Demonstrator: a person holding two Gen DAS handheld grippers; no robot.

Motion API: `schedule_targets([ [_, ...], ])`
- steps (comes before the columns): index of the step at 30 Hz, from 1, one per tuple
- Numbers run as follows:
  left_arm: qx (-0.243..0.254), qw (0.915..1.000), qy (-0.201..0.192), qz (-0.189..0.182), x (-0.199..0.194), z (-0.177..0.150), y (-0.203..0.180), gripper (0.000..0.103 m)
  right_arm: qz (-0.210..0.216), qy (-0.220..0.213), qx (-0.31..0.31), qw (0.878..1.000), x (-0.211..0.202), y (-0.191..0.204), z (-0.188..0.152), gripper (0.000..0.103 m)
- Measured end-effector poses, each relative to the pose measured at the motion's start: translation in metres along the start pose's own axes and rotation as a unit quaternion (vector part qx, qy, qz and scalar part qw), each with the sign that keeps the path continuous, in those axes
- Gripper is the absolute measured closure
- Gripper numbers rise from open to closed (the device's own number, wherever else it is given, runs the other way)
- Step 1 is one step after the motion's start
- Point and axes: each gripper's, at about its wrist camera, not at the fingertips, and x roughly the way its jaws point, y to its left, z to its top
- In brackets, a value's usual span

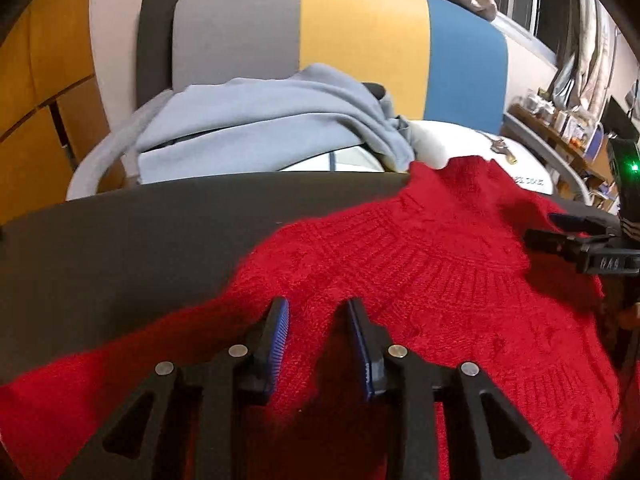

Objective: Fold clothes

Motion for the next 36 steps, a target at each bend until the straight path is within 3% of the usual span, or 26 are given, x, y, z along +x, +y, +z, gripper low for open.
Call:
schedule_targets([
  [2, 0.014, 0.9996, -0.001, 0.025, 0.004, 0.0, -0.004, 0.066, -0.049, 0.005, -0.047, 0.998, 0.014, 0.02, 0.001, 0.0],
  [11, 0.016, 0.9989, -0.002, 0.045, -0.006, 0.004, -0.003, 0.062, -0.045, 0.011, -0.053, 0.998, -0.002, 0.028, -0.002, 0.0],
  [14, 0.002, 0.9986, -0.04, 0.036, -0.041, 0.001, -0.012, 0.065, -0.023, -0.007, -0.027, 0.999, -0.032, 0.023, -0.012, 0.0],
  [18, 0.018, 0.9966, -0.067, -0.044, -0.091, -0.023, -0.054, 0.064, -0.03, -0.049, -0.018, 0.998, -0.101, -0.003, -0.043, 0.0],
  [20, 0.049, 0.9921, -0.068, -0.093, -0.109, -0.043, -0.08, 0.064, -0.058, -0.045, 0.0, 0.997, -0.132, -0.034, -0.065, 0.0],
  [23, 0.112, 0.9763, -0.061, -0.175, -0.138, -0.082, -0.127, 0.064, -0.095, -0.038, 0.05, 0.994, -0.18, -0.093, -0.106, 0.0],
  [27, 0.189, 0.9437, -0.037, -0.269, -0.172, -0.136, -0.183, 0.064, -0.189, -0.003, 0.142, 0.972, -0.234, -0.175, -0.162, 0.0],
  [29, 0.239, 0.9281, -0.023, -0.285, -0.186, -0.163, -0.205, 0.064, -0.21, 0.011, 0.193, 0.959, -0.254, -0.211, -0.188, 0.0],
  [31, 0.26, 0.9198, 0.006, -0.294, -0.188, -0.181, -0.212, 0.064, -0.239, 0.019, 0.227, 0.944, -0.27, -0.238, -0.21, 0.0],
  [32, 0.261, 0.9179, 0.025, -0.298, -0.186, -0.189, -0.211, 0.064, -0.254, 0.022, 0.233, 0.938, -0.273, -0.247, -0.219, 0.0],
  [35, 0.222, 0.9235, 0.039, -0.31, -0.19, -0.198, -0.19, 0.064, -0.293, 0.046, 0.231, 0.927, -0.269, -0.267, -0.242, 0.0],
  [36, 0.211, 0.9233, 0.048, -0.317, -0.191, -0.198, -0.182, 0.065, -0.288, 0.034, 0.228, 0.93, -0.271, -0.269, -0.249, 0.0],
])
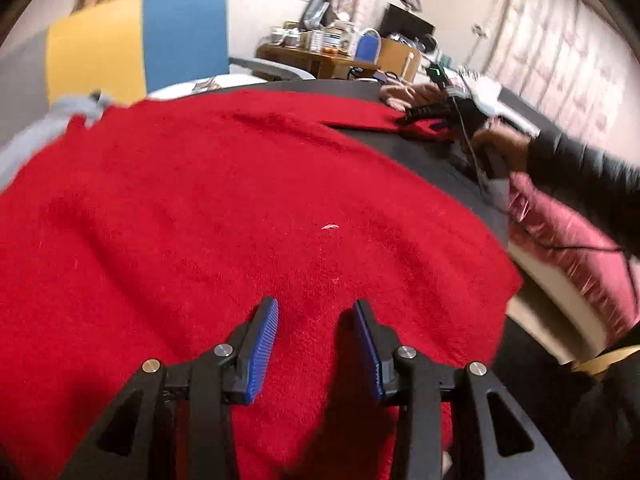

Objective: Fold clothes

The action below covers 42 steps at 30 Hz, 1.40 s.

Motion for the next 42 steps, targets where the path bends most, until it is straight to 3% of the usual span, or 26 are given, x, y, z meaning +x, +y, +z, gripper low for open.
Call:
schedule_targets([
  [3, -0.002, 0.9999, 0.011, -0.01, -0.007, -0.006, 0.003, 0.065, 0.014, -0.008, -0.009, 1.0, 0.001, -0.007, -0.007, 0.0],
  [7, -0.038, 0.999, 0.01, -0.022, -0.013, -0.002, 0.007, 0.064, 0.019, 0.017, -0.009, 1.0, -0.001, -0.01, -0.006, 0.0],
  [13, -0.126, 0.9881, -0.056, -0.068, -0.016, 0.029, 0.021, 0.062, 0.018, 0.005, -0.006, 1.0, -0.01, -0.015, -0.017, 0.004],
  [15, -0.13, 0.9886, -0.042, -0.065, -0.002, 0.031, 0.025, 0.062, 0.02, -0.01, 0.0, 1.0, -0.018, -0.016, -0.023, 0.017],
  [16, -0.133, 0.9884, -0.032, -0.067, 0.007, 0.03, 0.026, 0.063, 0.025, -0.016, 0.004, 1.0, -0.022, -0.017, -0.024, 0.035],
  [17, -0.136, 0.9881, -0.021, -0.069, 0.015, 0.029, 0.028, 0.063, 0.033, -0.02, 0.013, 0.999, -0.026, -0.02, -0.024, 0.067],
  [18, -0.137, 0.988, -0.013, -0.071, 0.022, 0.029, 0.028, 0.063, 0.049, -0.021, 0.028, 0.998, -0.03, -0.023, -0.024, 0.081],
  [22, -0.139, 0.9874, -0.009, -0.076, 0.02, 0.029, 0.03, 0.063, 0.116, -0.015, 0.1, 0.988, -0.034, -0.041, -0.02, 0.087],
  [24, -0.151, 0.9851, -0.013, -0.081, 0.016, 0.03, 0.035, 0.063, 0.185, -0.022, 0.145, 0.972, -0.037, -0.042, -0.018, 0.089],
  [28, -0.194, 0.9752, -0.046, -0.096, 0.003, 0.033, 0.052, 0.062, 0.267, -0.042, 0.136, 0.953, -0.056, 0.007, -0.002, 0.089],
  [32, -0.209, 0.9735, -0.061, -0.07, -0.007, 0.043, 0.076, 0.062, 0.324, -0.036, 0.086, 0.942, -0.062, 0.09, 0.026, 0.089],
  [35, -0.228, 0.9697, -0.069, -0.056, -0.011, 0.049, 0.094, 0.062, 0.353, -0.02, 0.043, 0.934, -0.055, 0.161, 0.039, 0.089],
  [38, -0.249, 0.9647, -0.073, -0.046, -0.011, 0.061, 0.111, 0.062, 0.369, 0.007, -0.009, 0.929, -0.05, 0.231, 0.026, 0.089],
  [42, -0.236, 0.9678, -0.085, -0.026, -0.015, 0.083, 0.126, 0.062, 0.381, 0.025, -0.07, 0.922, -0.043, 0.29, 0.017, 0.081],
])
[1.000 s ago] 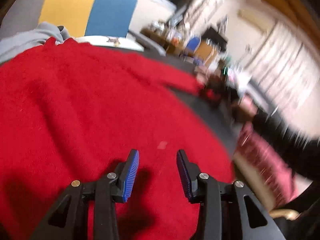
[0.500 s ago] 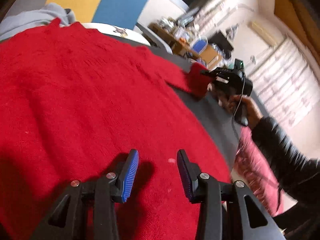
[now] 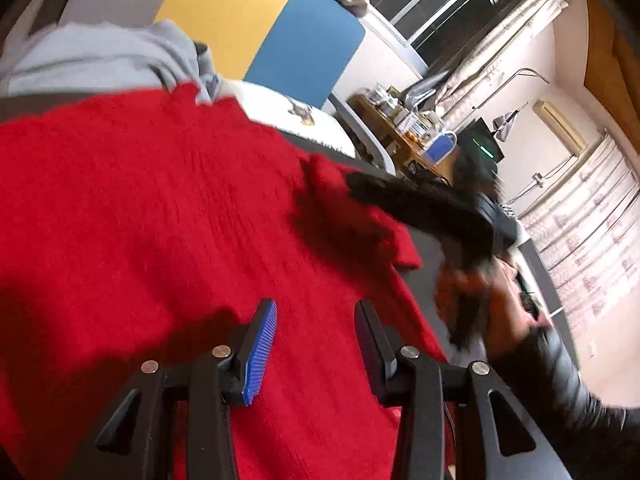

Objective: Fold clothes

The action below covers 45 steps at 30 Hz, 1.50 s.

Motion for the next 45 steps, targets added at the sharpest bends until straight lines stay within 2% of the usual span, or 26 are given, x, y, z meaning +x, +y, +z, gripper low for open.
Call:
schedule_targets([
  [1, 0.011, 0.9999, -0.003, 0.002, 0.001, 0.007, -0.002, 0.061, 0.006, -0.017, 0.001, 1.0, -0.008, 0.002, -0.006, 0.076],
  [3, 0.036, 0.9993, -0.005, 0.011, 0.007, 0.022, -0.01, 0.061, 0.017, -0.048, 0.004, 0.999, -0.025, 0.004, -0.018, 0.061],
  [4, 0.053, 0.9984, -0.005, 0.019, 0.015, 0.03, -0.017, 0.061, 0.018, -0.049, 0.005, 0.999, -0.03, 0.002, -0.026, 0.048],
  [5, 0.075, 0.9967, -0.007, 0.028, 0.023, 0.036, -0.026, 0.061, 0.019, -0.051, 0.007, 0.999, -0.035, 0.0, -0.034, 0.043],
  [8, 0.155, 0.9864, -0.011, 0.054, 0.042, 0.048, -0.054, 0.061, 0.021, -0.054, 0.01, 0.998, -0.051, -0.005, -0.059, 0.042],
  [9, 0.195, 0.9791, -0.01, 0.056, 0.05, 0.048, -0.068, 0.061, 0.018, -0.039, 0.007, 0.999, -0.052, -0.005, -0.074, 0.042],
  [11, 0.264, 0.9625, -0.005, 0.062, 0.066, 0.047, -0.092, 0.06, 0.0, -0.018, -0.008, 1.0, -0.041, -0.006, -0.081, 0.04],
  [13, 0.342, 0.9365, 0.024, 0.073, 0.092, 0.041, -0.113, 0.057, -0.003, -0.001, -0.005, 1.0, -0.029, -0.01, -0.096, 0.036],
  [15, 0.406, 0.9077, 0.061, 0.087, 0.119, 0.033, -0.127, 0.054, 0.016, -0.037, -0.011, 0.999, -0.035, -0.015, -0.113, 0.035],
  [17, 0.439, 0.8887, 0.094, 0.095, 0.137, 0.026, -0.131, 0.053, 0.041, -0.046, 0.012, 0.998, -0.037, -0.024, -0.115, 0.035],
  [19, 0.442, 0.8854, 0.105, 0.1, 0.147, 0.028, -0.127, 0.051, 0.065, -0.054, 0.035, 0.996, -0.04, -0.034, -0.118, 0.036],
  [22, 0.407, 0.9004, 0.1, 0.117, 0.158, 0.043, -0.121, 0.051, 0.072, -0.066, 0.059, 0.993, -0.046, -0.043, -0.123, 0.044],
  [24, 0.395, 0.9011, 0.109, 0.14, 0.171, 0.046, -0.116, 0.051, 0.085, -0.069, 0.061, 0.992, -0.048, -0.044, -0.123, 0.042],
  [26, 0.407, 0.893, 0.128, 0.143, 0.181, 0.04, -0.117, 0.049, 0.081, -0.069, 0.057, 0.993, -0.05, -0.042, -0.127, 0.041],
  [29, 0.466, 0.8641, 0.11, 0.156, 0.182, 0.024, -0.126, 0.049, 0.08, -0.066, 0.047, 0.993, -0.05, -0.036, -0.127, 0.037],
  [31, 0.473, 0.8603, 0.108, 0.158, 0.181, 0.024, -0.126, 0.048, 0.081, -0.066, 0.047, 0.993, -0.049, -0.036, -0.127, 0.037],
  [32, 0.471, 0.8615, 0.107, 0.158, 0.181, 0.025, -0.125, 0.048, 0.083, -0.067, 0.048, 0.993, -0.049, -0.037, -0.126, 0.037],
  [33, 0.444, 0.8763, 0.109, 0.151, 0.18, 0.032, -0.121, 0.054, 0.083, -0.067, 0.048, 0.993, -0.049, -0.037, -0.125, 0.037],
  [34, 0.401, 0.8984, 0.11, 0.14, 0.179, 0.042, -0.114, 0.062, 0.084, -0.067, 0.048, 0.993, -0.049, -0.037, -0.125, 0.037],
  [35, 0.365, 0.9156, 0.107, 0.131, 0.176, 0.049, -0.107, 0.068, 0.084, -0.067, 0.047, 0.993, -0.049, -0.036, -0.125, 0.036],
  [36, 0.328, 0.9312, 0.103, 0.122, 0.173, 0.056, -0.101, 0.084, 0.085, -0.067, 0.047, 0.993, -0.049, -0.036, -0.125, 0.035],
  [38, 0.247, 0.9597, 0.095, 0.094, 0.166, 0.07, -0.085, 0.089, 0.086, -0.067, 0.047, 0.993, -0.049, -0.036, -0.125, 0.035],
  [40, 0.164, 0.9819, 0.078, 0.054, 0.155, 0.082, -0.067, 0.091, 0.087, -0.068, 0.047, 0.993, -0.049, -0.036, -0.124, 0.035],
  [42, 0.083, 0.995, 0.053, 0.011, 0.141, 0.094, -0.051, 0.092, 0.088, -0.068, 0.047, 0.993, -0.048, -0.036, -0.123, 0.035],
  [43, 0.045, 0.9982, 0.039, -0.013, 0.133, 0.1, -0.043, 0.092, 0.089, -0.068, 0.047, 0.993, -0.048, -0.037, -0.123, 0.034],
  [45, -0.024, 0.9975, 0.006, -0.067, 0.112, 0.109, -0.029, 0.092, 0.089, -0.068, 0.048, 0.993, -0.048, -0.037, -0.122, 0.034],
])
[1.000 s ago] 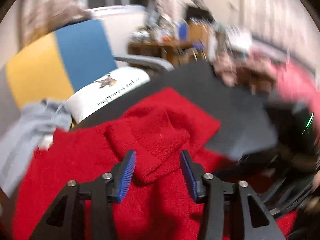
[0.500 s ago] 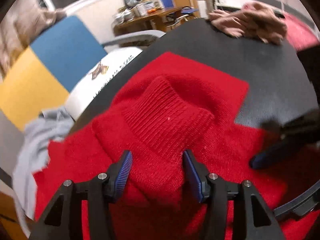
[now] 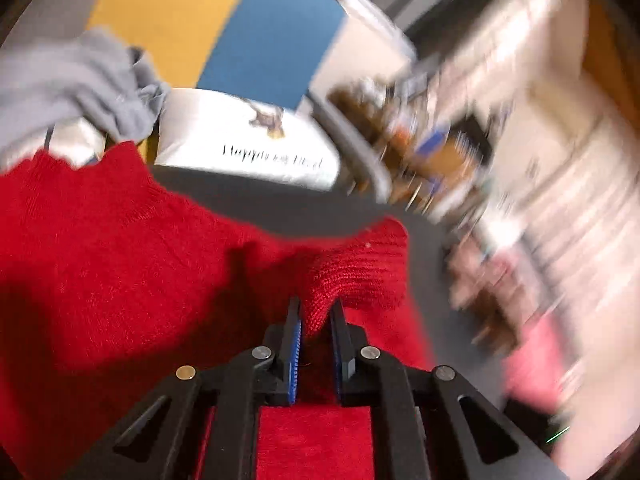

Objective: Fold clothes

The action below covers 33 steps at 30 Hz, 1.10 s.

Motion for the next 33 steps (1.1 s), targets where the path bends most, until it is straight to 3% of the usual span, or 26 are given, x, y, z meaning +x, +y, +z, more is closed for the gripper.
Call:
schedule_targets([
  [3, -0.048, 0.9959, -0.046, -0.062, -0.032, 0.018, 0.003, 0.093, -0.026, 0.005, -0.017, 1.0, 0.0, 0.01, 0.0, 0.032],
  [6, -0.052, 0.9904, -0.083, -0.098, -0.058, 0.038, -0.005, 0.093, -0.042, 0.007, -0.08, 0.996, 0.0, 0.039, 0.0, 0.023],
  [8, -0.044, 0.9884, -0.106, -0.1, -0.073, 0.047, -0.011, 0.093, -0.027, 0.018, -0.12, 0.992, 0.01, 0.061, 0.004, 0.013],
  [13, -0.045, 0.9811, -0.159, -0.101, -0.122, 0.047, -0.003, 0.093, -0.017, 0.015, -0.119, 0.993, 0.049, 0.07, 0.03, 0.012],
  [18, -0.065, 0.9737, -0.207, -0.069, -0.176, 0.021, 0.038, 0.093, -0.017, -0.036, -0.01, 0.999, 0.05, 0.032, 0.053, 0.009],
  [21, -0.097, 0.9747, -0.199, -0.032, -0.183, -0.008, 0.075, 0.093, -0.021, -0.062, 0.022, 0.998, 0.039, 0.014, 0.051, 0.002],
  [26, -0.179, 0.9675, -0.179, 0.008, -0.175, -0.059, 0.139, 0.093, -0.031, -0.048, 0.016, 0.998, 0.043, 0.011, 0.052, 0.0],
  [30, -0.238, 0.9554, -0.174, -0.008, -0.176, -0.099, 0.173, 0.091, -0.031, -0.047, 0.015, 0.998, 0.045, 0.012, 0.058, 0.0],
  [31, -0.252, 0.9516, -0.176, -0.012, -0.178, -0.107, 0.178, 0.084, -0.03, -0.047, 0.015, 0.998, 0.044, 0.012, 0.059, 0.0],
  [33, -0.287, 0.9391, -0.186, -0.03, -0.187, -0.121, 0.192, 0.081, -0.032, -0.046, 0.013, 0.998, 0.04, 0.013, 0.052, 0.0],
])
